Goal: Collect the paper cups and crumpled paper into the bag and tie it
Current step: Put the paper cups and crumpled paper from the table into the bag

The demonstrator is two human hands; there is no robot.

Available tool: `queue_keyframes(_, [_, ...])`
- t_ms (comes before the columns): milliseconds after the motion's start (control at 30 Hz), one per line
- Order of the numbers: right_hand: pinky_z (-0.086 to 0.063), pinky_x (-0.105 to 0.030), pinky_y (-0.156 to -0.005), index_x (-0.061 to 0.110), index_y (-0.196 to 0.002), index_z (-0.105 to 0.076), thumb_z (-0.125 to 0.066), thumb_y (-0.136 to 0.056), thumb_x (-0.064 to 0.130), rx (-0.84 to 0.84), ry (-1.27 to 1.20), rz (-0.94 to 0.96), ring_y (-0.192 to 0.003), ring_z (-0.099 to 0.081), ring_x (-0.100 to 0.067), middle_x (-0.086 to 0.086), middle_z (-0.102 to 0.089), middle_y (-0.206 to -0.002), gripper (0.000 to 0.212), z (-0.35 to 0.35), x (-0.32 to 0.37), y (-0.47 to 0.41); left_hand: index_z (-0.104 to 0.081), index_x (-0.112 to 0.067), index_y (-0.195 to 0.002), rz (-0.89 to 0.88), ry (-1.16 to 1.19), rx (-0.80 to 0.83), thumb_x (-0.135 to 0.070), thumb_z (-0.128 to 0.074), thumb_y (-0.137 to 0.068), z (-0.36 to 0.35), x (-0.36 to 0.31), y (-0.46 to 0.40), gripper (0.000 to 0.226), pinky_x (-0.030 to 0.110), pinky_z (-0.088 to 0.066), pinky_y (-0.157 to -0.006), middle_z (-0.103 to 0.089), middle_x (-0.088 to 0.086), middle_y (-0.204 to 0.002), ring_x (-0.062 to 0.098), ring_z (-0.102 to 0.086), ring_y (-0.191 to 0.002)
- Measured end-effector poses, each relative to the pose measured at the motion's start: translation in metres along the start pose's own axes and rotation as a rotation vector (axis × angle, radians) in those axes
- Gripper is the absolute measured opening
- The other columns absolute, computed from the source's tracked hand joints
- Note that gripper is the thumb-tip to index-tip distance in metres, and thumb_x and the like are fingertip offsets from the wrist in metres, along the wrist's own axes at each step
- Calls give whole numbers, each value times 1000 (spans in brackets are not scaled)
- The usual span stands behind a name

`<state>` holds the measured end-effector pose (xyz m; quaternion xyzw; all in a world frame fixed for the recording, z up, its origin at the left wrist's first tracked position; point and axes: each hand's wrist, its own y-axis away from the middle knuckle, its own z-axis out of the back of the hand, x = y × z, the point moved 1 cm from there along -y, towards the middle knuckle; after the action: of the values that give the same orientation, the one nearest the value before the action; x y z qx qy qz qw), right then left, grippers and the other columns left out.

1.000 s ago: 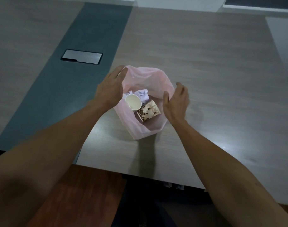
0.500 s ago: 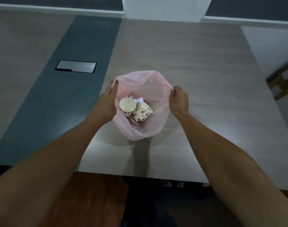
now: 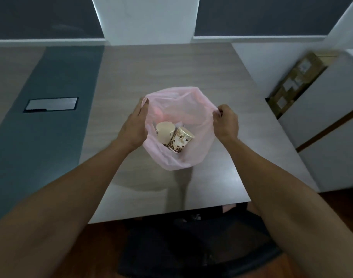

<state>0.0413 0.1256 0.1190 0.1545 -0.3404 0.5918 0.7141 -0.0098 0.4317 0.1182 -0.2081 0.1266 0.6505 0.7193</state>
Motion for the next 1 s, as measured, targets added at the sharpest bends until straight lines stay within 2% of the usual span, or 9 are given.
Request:
queue_keyframes(233, [-57, -40, -74, 14, -104, -59, -54, -102, 21, -2, -11, 2, -84, -63, -24, 0, -62, -94, 9, 59, -79, -27, -7, -15, -163, -39, -34, 8, 13, -50, -83, -52, -84, -18, 94, 46, -40, -114, 0, 1, -171, 34, -30, -149])
queue_keyframes(333, [-59, -37, -75, 17, -109, -57, -53, -103, 22, 32, -45, -15, -86, -64, -21, 0, -62, -99, 9, 71, -114, -33, -7, -14, -162, -66, -86, 0, 15, -47, -82, -74, -109, -33, 94, 52, -40, -113, 1, 2, -171, 37, -30, -148])
queue_keyframes(433, [-54, -31, -73, 15, -111, -54, -52, -103, 22, 73, -75, -44, -87, -63, -19, -1, -61, -100, 10, 76, -145, -30, -10, -25, -161, -95, -116, -51, 16, -48, -81, -90, -131, -42, 99, 54, -50, -100, 2, 1, -171, 41, -38, -142])
queue_keyframes(500, [-56, -32, -73, 14, -110, -53, -51, -104, 22, 129, -81, -60, -85, -63, -18, -1, -60, -99, 10, 75, -164, -26, -14, -35, -161, -68, -132, -65, 13, -55, -85, -100, -141, -39, 98, 52, -53, -94, 3, 4, -171, 42, -42, -138])
queue_keyframes(667, [-63, -46, -75, 19, -103, -51, -54, -101, 27, 244, -67, -95, -81, -66, -18, 4, -60, -91, 9, 68, -200, -15, -24, -41, -158, 49, -119, 13, -9, -65, -94, -129, -146, -17, 83, 56, -46, -106, 0, 14, -169, 45, -37, -141])
queue_keyframes(767, [-62, -51, -75, 20, -101, -50, -53, -100, 28, 259, -53, -83, -81, -65, -21, 4, -60, -90, 9, 67, -206, -13, -20, -38, -159, 97, -122, 24, 7, -58, -89, -136, -144, -6, 92, 54, -44, -109, 1, 12, -169, 44, -25, -149])
queue_keyframes(833, [-61, -51, -78, 19, -102, -50, -53, -99, 29, 285, -23, -91, -82, -64, -21, 3, -60, -90, 11, 68, -207, -12, -19, -38, -159, 132, -139, 3, 13, -52, -86, -136, -146, -2, 95, 55, -45, -106, 0, 13, -169, 45, -28, -147])
queue_keyframes(900, [-60, -49, -80, 20, -107, -49, -55, -96, 34, 305, -4, -111, -85, -64, -21, 2, -60, -96, 19, 72, -206, -8, -21, -39, -158, 146, -170, 0, 7, -56, -88, -135, -148, 2, 91, 55, -48, -102, -1, 13, -169, 44, -34, -143])
queue_keyframes(1000, [-56, -42, -82, 18, -127, -44, -62, -92, 41, 221, 56, -51, -101, -61, -25, -4, -52, -125, 45, 80, -199, 1, -31, -38, -154, 136, -201, -15, -8, -63, -91, -130, -151, 13, 76, 55, -49, -101, -3, 11, -169, 39, -38, -141])
